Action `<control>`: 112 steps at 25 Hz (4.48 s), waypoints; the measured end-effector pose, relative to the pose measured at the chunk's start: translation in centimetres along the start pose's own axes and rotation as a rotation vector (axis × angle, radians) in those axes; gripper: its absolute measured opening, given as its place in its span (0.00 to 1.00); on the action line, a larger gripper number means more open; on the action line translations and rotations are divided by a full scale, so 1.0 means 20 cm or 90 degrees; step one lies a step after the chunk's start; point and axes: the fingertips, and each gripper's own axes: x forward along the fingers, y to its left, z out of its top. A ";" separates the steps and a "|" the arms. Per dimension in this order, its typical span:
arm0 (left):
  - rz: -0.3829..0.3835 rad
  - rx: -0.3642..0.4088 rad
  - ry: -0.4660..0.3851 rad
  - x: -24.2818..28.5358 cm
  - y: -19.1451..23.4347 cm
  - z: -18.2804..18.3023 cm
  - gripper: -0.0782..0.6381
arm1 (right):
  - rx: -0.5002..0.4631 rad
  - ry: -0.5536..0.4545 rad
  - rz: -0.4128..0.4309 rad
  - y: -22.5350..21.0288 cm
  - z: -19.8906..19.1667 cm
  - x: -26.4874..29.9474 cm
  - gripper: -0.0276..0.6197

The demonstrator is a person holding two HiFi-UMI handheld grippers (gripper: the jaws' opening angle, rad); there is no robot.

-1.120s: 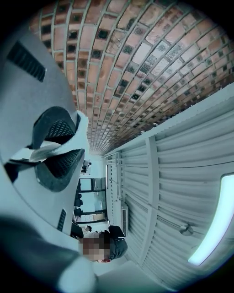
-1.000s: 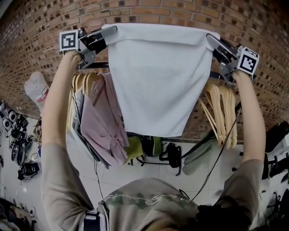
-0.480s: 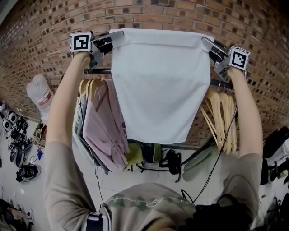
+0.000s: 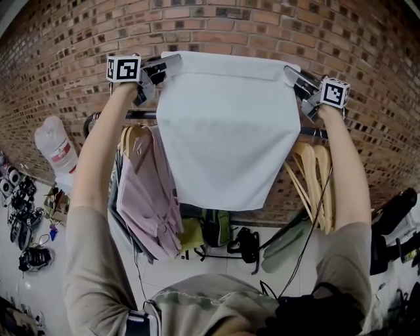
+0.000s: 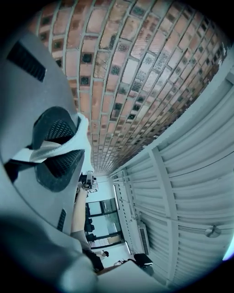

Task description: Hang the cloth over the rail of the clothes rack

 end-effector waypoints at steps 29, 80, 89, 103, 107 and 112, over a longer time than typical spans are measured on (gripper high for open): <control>0.098 -0.059 0.042 0.17 0.43 -0.28 0.13 | 0.022 0.120 -0.095 -0.37 -0.28 0.15 0.07; 0.020 -0.166 0.232 0.23 0.27 -0.70 0.50 | 0.098 0.269 -0.122 -0.35 -0.56 0.06 0.07; 0.022 -0.153 0.263 0.21 0.26 -0.74 0.50 | 0.092 0.280 -0.099 -0.30 -0.58 0.08 0.07; 0.098 -0.195 0.226 0.15 0.40 -0.70 0.50 | 0.127 0.287 -0.143 -0.36 -0.61 0.05 0.07; -0.003 -0.191 0.222 0.18 0.27 -0.68 0.50 | 0.132 0.295 -0.161 -0.38 -0.63 0.03 0.07; -0.070 -0.185 0.242 0.21 0.17 -0.71 0.64 | 0.117 0.323 -0.159 -0.38 -0.67 0.04 0.07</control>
